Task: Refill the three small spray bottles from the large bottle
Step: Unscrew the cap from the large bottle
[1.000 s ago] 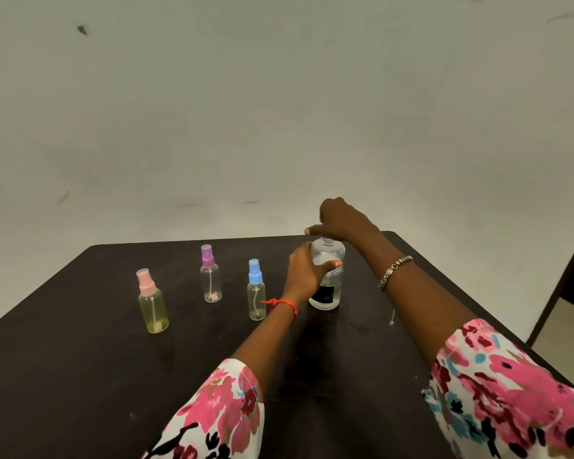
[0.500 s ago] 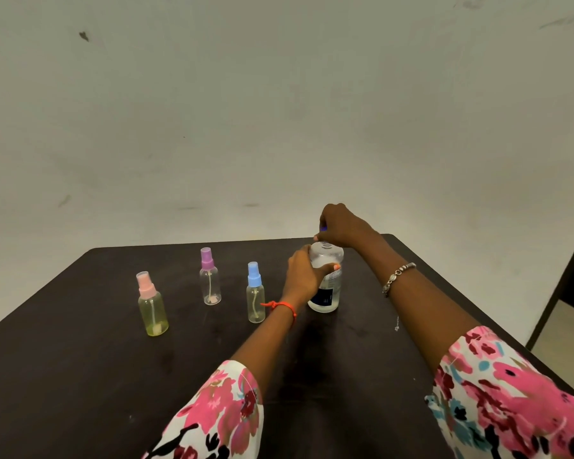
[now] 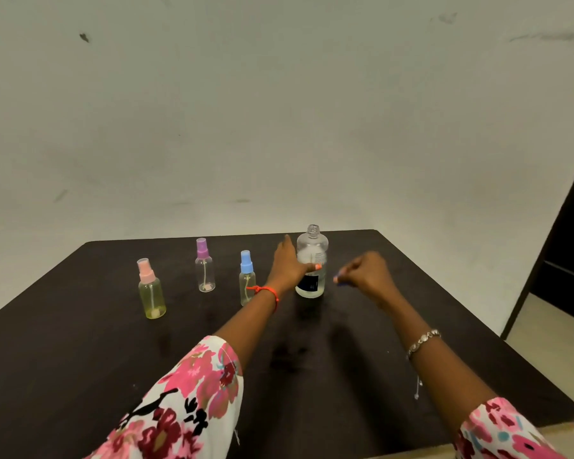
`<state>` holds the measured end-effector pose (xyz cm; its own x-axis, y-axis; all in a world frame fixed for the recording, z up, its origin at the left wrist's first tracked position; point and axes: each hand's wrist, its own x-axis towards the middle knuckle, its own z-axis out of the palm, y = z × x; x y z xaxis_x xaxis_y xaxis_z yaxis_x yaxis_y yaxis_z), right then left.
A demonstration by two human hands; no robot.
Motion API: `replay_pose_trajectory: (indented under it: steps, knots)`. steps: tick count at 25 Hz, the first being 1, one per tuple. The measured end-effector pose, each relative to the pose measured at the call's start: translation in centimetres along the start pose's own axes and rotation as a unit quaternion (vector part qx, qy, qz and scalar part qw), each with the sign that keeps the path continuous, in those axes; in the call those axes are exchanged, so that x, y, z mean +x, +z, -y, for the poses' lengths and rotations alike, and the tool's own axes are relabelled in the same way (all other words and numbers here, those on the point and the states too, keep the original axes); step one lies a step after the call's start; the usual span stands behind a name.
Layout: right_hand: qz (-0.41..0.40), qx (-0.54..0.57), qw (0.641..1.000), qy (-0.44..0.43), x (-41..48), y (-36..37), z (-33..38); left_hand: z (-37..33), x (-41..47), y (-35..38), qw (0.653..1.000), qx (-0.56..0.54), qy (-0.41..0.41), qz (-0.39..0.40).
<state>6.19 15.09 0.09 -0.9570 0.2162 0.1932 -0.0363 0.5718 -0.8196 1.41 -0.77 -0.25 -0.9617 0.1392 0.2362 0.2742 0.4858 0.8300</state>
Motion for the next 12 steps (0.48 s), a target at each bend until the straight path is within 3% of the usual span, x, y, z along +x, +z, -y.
replay_pose_trajectory:
  steps: [5, 12]
  knots:
    - [-0.005, -0.048, 0.998, 0.031, -3.5, 2.7, -4.0, 0.7, -4.2, -1.0, 0.996, -0.034, 0.044, -0.063]
    - [-0.016, -0.026, 0.999, 0.021, -4.0, 3.1, -3.3, 4.0, -7.8, -2.7, 0.997, -0.07, -0.026, -0.026]
